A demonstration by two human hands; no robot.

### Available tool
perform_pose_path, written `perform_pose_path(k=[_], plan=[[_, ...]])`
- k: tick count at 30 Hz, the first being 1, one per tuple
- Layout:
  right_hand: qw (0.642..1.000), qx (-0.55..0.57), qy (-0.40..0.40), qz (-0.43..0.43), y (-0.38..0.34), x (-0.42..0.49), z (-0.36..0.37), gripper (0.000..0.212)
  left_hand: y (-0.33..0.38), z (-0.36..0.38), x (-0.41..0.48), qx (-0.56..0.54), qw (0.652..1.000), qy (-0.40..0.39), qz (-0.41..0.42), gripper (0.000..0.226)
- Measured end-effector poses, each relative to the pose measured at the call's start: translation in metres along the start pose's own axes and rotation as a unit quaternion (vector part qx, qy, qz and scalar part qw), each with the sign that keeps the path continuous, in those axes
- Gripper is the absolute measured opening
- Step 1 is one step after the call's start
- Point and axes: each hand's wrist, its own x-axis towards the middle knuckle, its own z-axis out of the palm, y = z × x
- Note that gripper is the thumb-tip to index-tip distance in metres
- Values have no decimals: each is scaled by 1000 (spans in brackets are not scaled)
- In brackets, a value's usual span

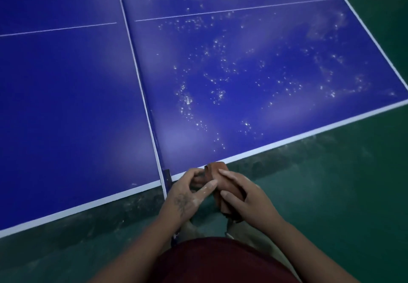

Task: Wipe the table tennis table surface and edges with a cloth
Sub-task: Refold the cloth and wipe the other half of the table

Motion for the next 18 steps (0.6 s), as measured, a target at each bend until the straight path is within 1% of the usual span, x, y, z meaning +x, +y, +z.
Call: perform_pose_path(k=[2, 5, 8, 9, 10, 12, 14, 16, 18], plan=[[999, 6, -27, -17, -1, 17, -3, 55, 7, 6, 11, 13, 1000, 22, -7, 38], [996, 39, -71, -33, 1, 38, -16, 50, 19, 20, 27, 24, 995, 91, -35, 27], [994, 39, -96, -22, 8, 59, -41, 45, 30, 36, 36, 27, 989, 138, -43, 19], [995, 29, -97, -18, 11, 66, -50, 46, 31, 42, 39, 25, 987, 151, -43, 17], [995, 13, -99, -23, 16, 74, -62, 53, 32, 48, 41, 21, 986, 163, -40, 19], [991, -43, -105, -71, 25, 90, -81, 76, 35, 62, 43, 23, 986, 166, -19, 29], [977, -101, -136, -130, 35, 111, -99, 91, 39, 77, 49, 42, 985, 165, 15, 26], [958, -160, -165, -170, 43, 133, -109, 93, 44, 86, 56, 55, 981, 181, 37, 20], [941, -211, -149, -217, 46, 152, -110, 80, 45, 89, 64, 64, 977, 199, 31, 19]])
